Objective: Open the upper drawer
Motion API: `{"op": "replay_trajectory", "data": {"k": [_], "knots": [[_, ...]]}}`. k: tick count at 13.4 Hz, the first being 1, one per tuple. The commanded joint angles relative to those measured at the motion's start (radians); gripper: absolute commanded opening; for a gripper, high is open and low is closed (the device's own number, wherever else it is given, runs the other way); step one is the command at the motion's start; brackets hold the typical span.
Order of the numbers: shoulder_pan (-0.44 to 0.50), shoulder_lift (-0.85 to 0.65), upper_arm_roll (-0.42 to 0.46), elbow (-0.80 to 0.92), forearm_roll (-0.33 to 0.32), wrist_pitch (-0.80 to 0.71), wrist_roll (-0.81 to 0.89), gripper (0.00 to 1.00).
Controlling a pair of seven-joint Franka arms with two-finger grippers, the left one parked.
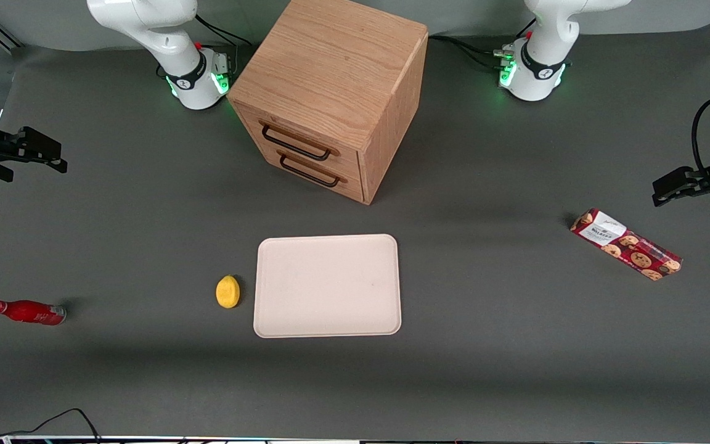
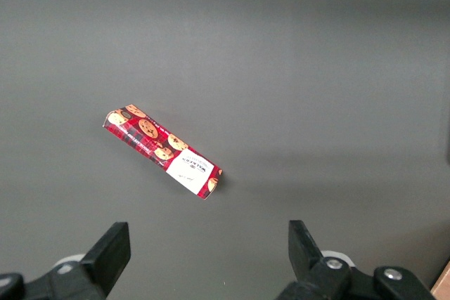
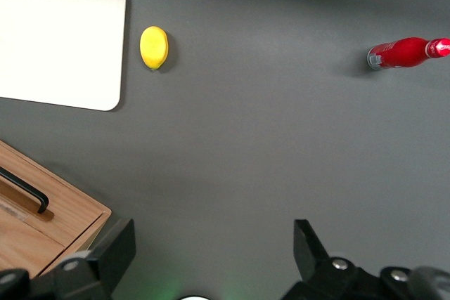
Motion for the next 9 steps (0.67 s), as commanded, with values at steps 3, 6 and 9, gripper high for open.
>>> {"op": "replay_trajectory", "data": {"k": [3,6,9], "knots": [[-0.007,0.009,0.005,0.024,-0.007,-0.026,0.021,1.00],[-0.007,0.009,0.005,0.020,-0.007,-0.028,0.018,1.00],[0.001,0.010,0.008,0.020,-0.007,-0.030,0.015,1.00]]}}
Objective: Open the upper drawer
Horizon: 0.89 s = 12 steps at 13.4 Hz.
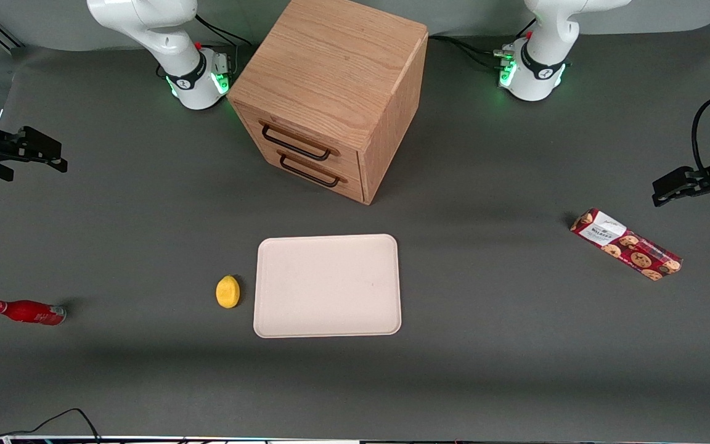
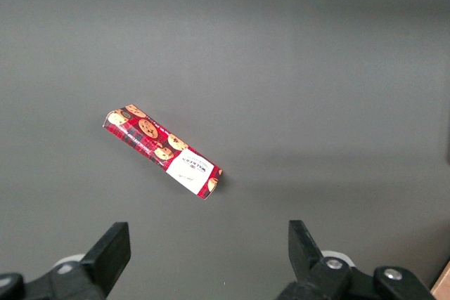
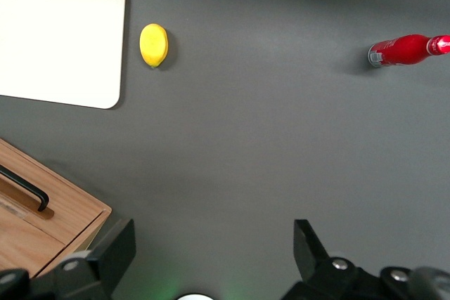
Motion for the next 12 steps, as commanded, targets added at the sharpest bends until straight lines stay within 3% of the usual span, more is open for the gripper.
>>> {"op": "replay_trajectory", "data": {"k": [1,4,10,12], "knots": [[0.007,0.007,0.010,0.021,-0.007,-0.026,0.016,1.00],[0.039,0.007,0.011,0.022,0.002,-0.047,0.015,1.00],[0.277,0.013,-0.007,0.015,0.025,-0.110,0.025,1.00],[0.343,0.026,-0.007,0.013,0.073,-0.115,0.022,1.00]]}}
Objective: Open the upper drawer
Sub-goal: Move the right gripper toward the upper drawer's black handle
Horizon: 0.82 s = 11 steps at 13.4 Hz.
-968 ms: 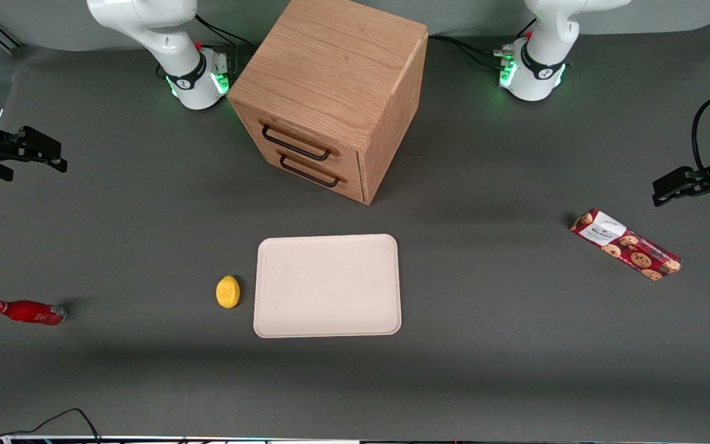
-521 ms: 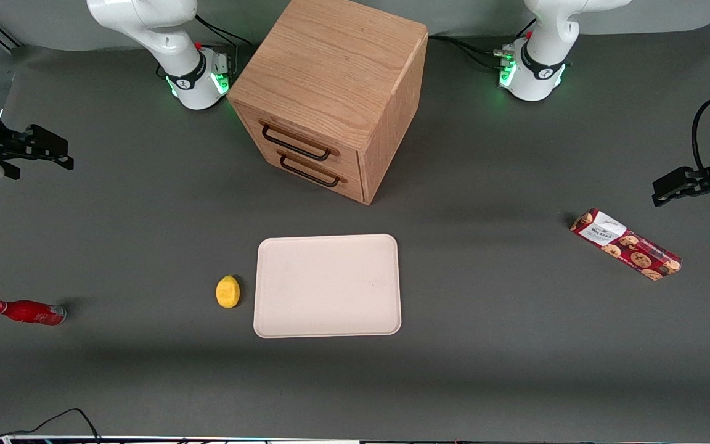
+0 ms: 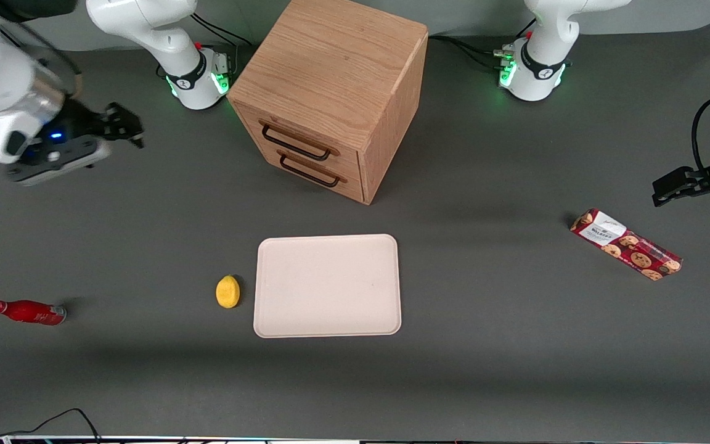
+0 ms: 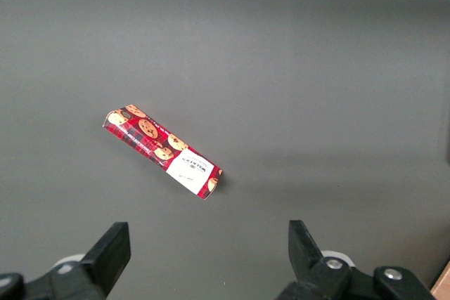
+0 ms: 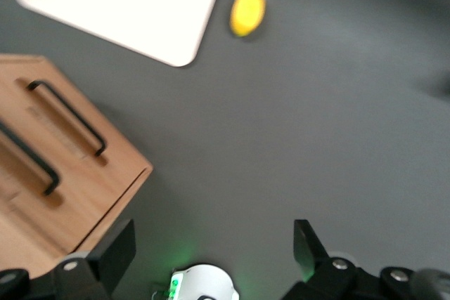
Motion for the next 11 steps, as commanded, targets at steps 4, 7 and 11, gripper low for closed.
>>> {"op": "replay_trajectory", "data": {"k": [4,7,11], "knots": [[0.202,0.052,-0.018,0.024,0.092,-0.013,0.011,1.00],[0.259,0.095,-0.018,0.042,0.113,0.010,0.008,1.00],[0.270,0.148,-0.013,0.068,0.152,0.059,0.006,1.00]]}}
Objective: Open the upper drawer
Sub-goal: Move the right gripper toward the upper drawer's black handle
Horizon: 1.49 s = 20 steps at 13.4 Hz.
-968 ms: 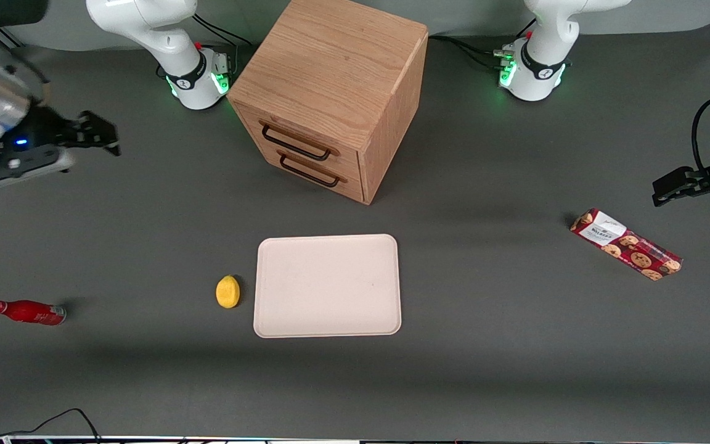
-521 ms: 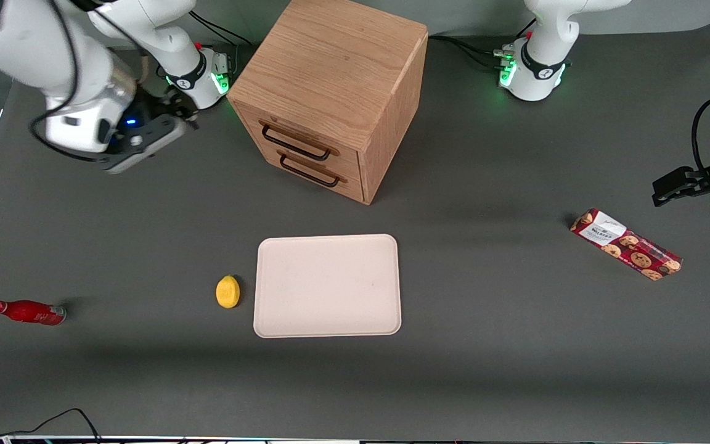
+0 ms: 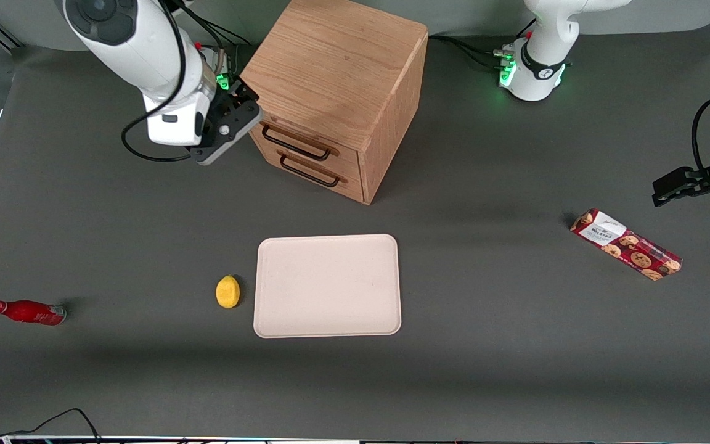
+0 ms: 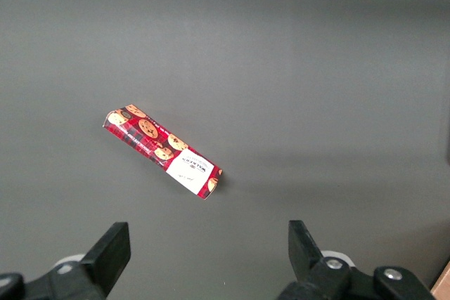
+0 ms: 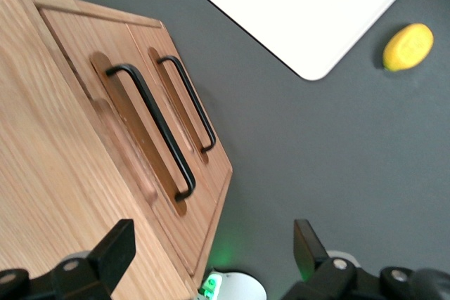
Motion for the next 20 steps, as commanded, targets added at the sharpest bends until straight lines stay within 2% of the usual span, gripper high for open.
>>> {"op": "replay_trajectory", "data": {"k": [1,3,4,5,6,7,13,20], "knots": [[0.010,0.050,-0.004,0.038,0.034,0.043,0.005,1.00],[0.012,0.070,0.013,0.032,0.039,0.072,0.001,1.00],[0.010,0.089,0.012,0.026,0.083,0.075,-0.049,1.00],[-0.003,0.113,-0.004,0.023,0.170,0.072,-0.105,1.00],[-0.006,0.129,-0.031,0.009,0.221,0.072,-0.157,1.00],[-0.007,0.133,-0.041,0.001,0.232,0.072,-0.177,1.00],[0.001,0.205,-0.042,-0.006,0.232,0.076,-0.185,1.00],[0.007,0.209,-0.013,-0.118,0.240,0.123,-0.200,1.00]]}}
